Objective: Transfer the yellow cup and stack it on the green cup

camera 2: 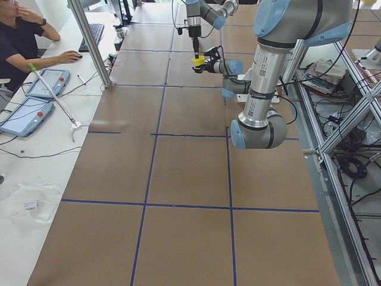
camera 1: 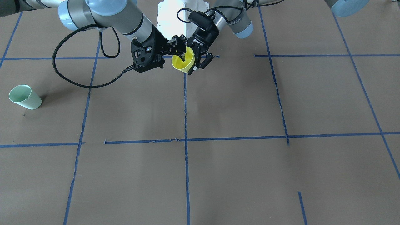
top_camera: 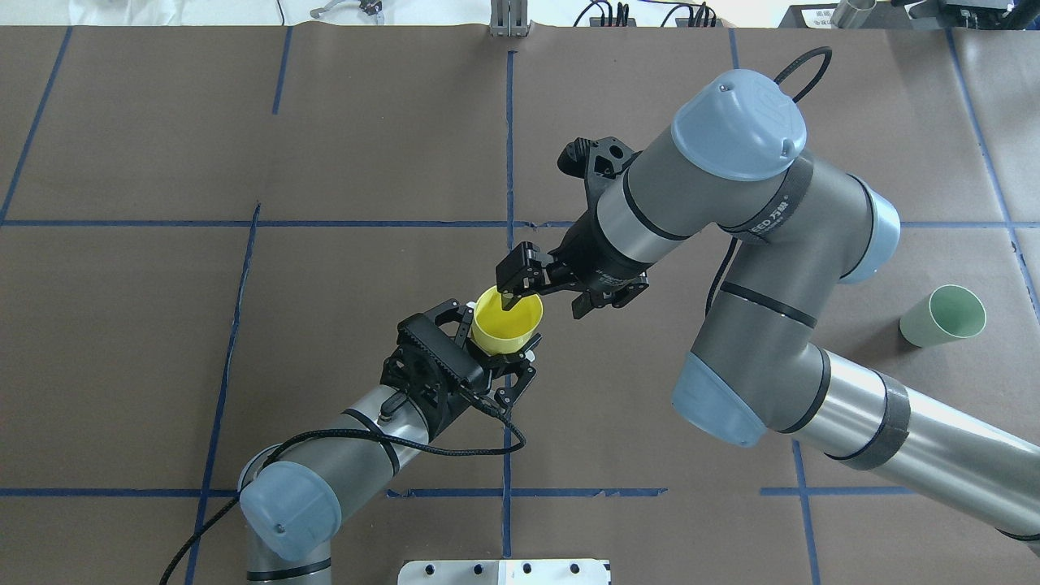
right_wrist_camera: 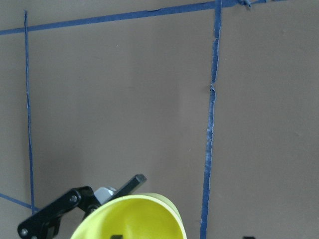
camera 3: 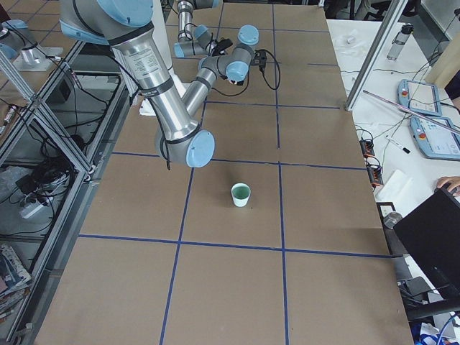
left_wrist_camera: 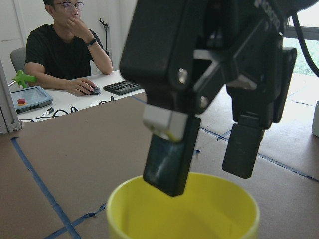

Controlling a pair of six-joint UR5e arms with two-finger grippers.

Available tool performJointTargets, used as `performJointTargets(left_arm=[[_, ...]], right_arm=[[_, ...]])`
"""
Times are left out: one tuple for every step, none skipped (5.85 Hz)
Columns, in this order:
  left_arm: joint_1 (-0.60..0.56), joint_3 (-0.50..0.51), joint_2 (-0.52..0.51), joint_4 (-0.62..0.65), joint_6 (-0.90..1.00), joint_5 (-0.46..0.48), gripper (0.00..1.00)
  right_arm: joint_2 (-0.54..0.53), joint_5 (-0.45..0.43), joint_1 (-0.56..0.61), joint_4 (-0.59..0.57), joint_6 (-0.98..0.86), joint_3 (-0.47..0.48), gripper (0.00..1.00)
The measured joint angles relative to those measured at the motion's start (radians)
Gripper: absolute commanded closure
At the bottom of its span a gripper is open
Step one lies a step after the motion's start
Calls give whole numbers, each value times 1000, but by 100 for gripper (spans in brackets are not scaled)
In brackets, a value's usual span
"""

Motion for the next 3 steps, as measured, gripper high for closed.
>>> performJointTargets(left_arm=[[0,0,-1,0,0,0,58],[0,0,-1,0,0,0,56],[0,0,-1,0,0,0,56]], right_arm=[[-2,0,-9,1,2,0,56],[-3,0,-12,1,2,1,74],[-3,1,-13,2,1,2,92]])
